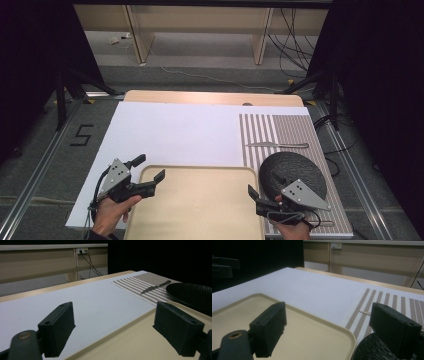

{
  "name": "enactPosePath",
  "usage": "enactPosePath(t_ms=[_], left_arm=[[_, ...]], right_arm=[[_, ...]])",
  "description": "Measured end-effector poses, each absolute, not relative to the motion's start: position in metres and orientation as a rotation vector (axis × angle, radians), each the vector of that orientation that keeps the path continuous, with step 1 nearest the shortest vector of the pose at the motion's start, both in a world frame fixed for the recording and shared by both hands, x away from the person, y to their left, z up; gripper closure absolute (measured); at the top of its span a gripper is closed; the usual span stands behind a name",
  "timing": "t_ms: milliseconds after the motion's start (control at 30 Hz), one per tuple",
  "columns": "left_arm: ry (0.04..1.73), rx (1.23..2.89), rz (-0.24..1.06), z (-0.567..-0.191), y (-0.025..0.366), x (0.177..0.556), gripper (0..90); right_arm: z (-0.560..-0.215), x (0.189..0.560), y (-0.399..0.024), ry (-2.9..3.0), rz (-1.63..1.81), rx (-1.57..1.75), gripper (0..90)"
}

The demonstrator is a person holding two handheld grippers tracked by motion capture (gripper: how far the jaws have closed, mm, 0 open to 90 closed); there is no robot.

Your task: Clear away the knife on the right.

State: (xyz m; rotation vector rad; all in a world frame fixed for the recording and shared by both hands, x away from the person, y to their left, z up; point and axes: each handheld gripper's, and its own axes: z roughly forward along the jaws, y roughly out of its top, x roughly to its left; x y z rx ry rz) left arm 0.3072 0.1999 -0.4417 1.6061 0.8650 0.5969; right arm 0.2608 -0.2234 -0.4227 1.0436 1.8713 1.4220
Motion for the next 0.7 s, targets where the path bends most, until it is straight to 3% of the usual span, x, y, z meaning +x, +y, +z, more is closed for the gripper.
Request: enactPosePath(t_ms=[700], left_arm=[[0.873, 1.609, 0.594, -0.442, 0.200, 0.307, 16.2]], right_arm=[[-0.403, 0.267, -0.233, 1.849, 1.383, 1.044, 14.9]])
